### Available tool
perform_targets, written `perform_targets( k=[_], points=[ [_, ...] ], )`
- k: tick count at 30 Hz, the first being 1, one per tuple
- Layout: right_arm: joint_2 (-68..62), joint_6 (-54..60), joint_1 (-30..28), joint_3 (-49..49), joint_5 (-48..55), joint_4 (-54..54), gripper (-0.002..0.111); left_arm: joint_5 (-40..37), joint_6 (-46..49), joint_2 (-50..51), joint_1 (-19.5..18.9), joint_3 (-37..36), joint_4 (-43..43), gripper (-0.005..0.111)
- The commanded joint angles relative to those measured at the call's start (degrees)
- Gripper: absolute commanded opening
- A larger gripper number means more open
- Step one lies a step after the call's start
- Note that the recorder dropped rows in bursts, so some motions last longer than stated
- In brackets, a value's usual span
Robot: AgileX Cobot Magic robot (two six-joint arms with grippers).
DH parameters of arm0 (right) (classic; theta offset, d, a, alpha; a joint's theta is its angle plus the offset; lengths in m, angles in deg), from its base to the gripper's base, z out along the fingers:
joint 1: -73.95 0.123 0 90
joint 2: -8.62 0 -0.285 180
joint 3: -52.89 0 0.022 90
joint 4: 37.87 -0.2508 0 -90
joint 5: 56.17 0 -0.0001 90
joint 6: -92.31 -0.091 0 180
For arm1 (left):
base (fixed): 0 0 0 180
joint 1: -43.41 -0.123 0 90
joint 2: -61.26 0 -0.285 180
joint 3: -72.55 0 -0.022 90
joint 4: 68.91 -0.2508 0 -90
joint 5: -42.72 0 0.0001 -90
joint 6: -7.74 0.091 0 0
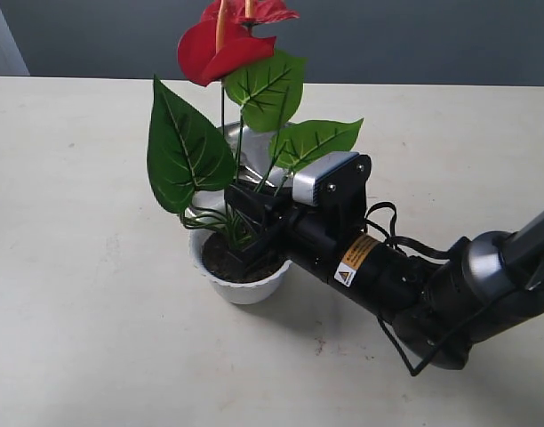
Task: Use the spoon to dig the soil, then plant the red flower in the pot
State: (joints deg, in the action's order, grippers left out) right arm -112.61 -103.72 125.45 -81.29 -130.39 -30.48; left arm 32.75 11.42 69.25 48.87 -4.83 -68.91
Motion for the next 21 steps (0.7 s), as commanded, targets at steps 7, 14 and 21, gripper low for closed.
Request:
perform_targets(
  k=[7,14,21],
  points=[
    [-0.72,-0.67,-0.03,1.36,4.25,2.56,-0.001,0.77,0.00,-0.21,0.38,0.16,0.00,0.000],
    [-0.72,-0.67,-0.03,1.36,4.25,2.56,0.000,0.67,0.00,-0.21,0.38,0.16,0.00,0.000],
    [-0.72,-0.67,-0.03,1.36,4.25,2.56,0.028,0.67,0.00,-0.21,0.38,0.16,0.00,0.000]
  ],
)
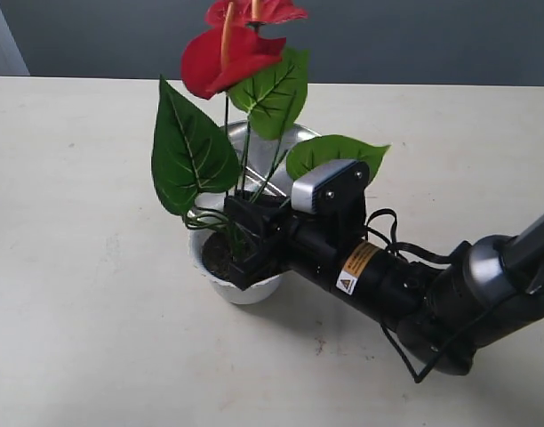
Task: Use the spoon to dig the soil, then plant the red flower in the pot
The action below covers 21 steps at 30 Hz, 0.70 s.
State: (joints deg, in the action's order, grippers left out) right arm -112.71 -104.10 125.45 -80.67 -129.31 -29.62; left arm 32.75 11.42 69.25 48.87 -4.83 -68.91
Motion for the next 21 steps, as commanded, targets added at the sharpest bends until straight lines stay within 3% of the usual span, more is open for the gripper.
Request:
perform_targets(
  k=[1,10,17,21],
  points=[
    [-0.62,-0.29,-0.03,0.74,3.17,1.70,0.029,0.67,0.00,-0.21,0.38,0.16,0.00,0.000],
    [0.71,-0.29,-0.03,0.74,3.17,1.70,0.031,0.57,0.00,-0.21,0.38,0.16,0.00,0.000],
    [4.97,-0.29,-0.03,0.74,3.17,1.70,0.050,0.57,0.00,-0.21,0.38,0.16,0.00,0.000],
    [6.49,-0.18,-0.03,0.74,7.25,1.59,0.053,0.57,0.00,-0.21,0.38,0.16,0.00,0.000]
  ],
)
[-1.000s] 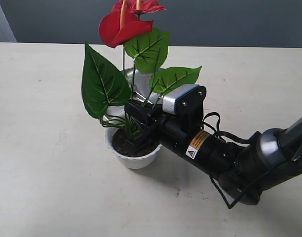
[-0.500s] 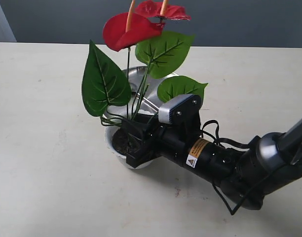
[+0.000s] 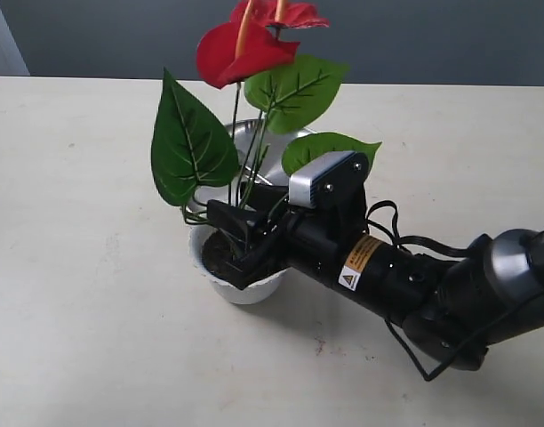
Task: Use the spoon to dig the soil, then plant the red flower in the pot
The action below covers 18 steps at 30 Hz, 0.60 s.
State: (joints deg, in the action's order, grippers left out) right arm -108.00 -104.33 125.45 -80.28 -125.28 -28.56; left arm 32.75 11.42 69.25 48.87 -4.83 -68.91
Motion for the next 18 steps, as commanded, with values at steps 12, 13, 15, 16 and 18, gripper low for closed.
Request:
perform_targets(
  k=[12,13,15,16,18],
  points=[
    [5.01,0.05,-0.03,0.35,12.02,0.53,0.053,0.57,0.00,-0.21,0.38,0.16,0.00,0.000],
    [5.33,0.05,-0.03,0.35,12.02,0.53,0.053,0.57,0.00,-0.21,0.38,0.16,0.00,0.000],
    [5.70,0.83,-0.03,0.35,11.77,-0.57,0.053,0.57,0.00,-0.21,0.38,0.16,0.00,0.000],
    [5.70,1.79,-0.03,0.35,11.79,-1.71,0.053,0.57,0.00,-0.21,0.38,0.16,0.00,0.000],
    [5.70,3.25,-0.03,0.35,11.79,-5.10,0.052,0.57,0.00,-0.21,0.38,0.16,0.00,0.000]
  ],
)
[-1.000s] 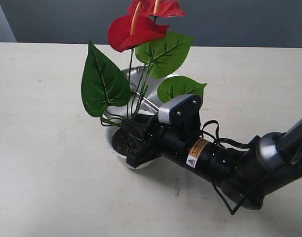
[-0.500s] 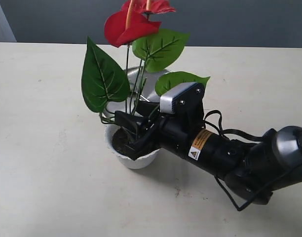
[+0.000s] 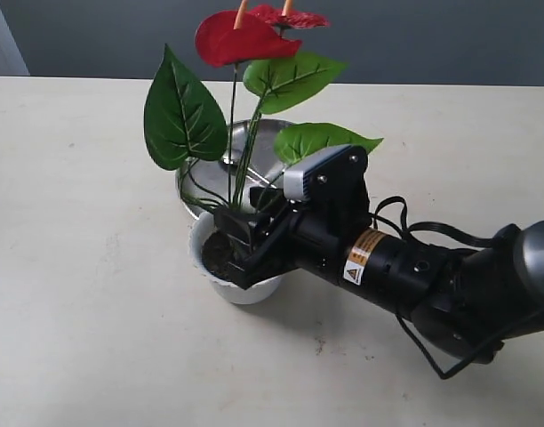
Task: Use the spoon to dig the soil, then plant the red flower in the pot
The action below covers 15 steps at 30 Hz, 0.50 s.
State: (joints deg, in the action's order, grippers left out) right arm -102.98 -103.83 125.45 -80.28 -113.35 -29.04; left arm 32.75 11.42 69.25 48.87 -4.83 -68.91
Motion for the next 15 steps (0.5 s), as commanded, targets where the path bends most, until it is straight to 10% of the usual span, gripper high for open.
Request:
perform_targets(
  k=[1,10,15],
  points=[
    [0.69,2.98,-0.03,0.35,-0.14,-5.21,0.049,0.57,0.00,-0.21,0.38,0.16,0.00,0.000],
    [0.58,4.53,-0.03,0.35,-0.14,-4.28,0.000,0.59,0.00,-0.21,0.38,0.16,0.00,0.000],
    [0.58,4.18,-0.03,0.35,-0.14,0.23,0.000,0.59,0.00,-0.21,0.38,0.16,0.00,0.000]
  ],
)
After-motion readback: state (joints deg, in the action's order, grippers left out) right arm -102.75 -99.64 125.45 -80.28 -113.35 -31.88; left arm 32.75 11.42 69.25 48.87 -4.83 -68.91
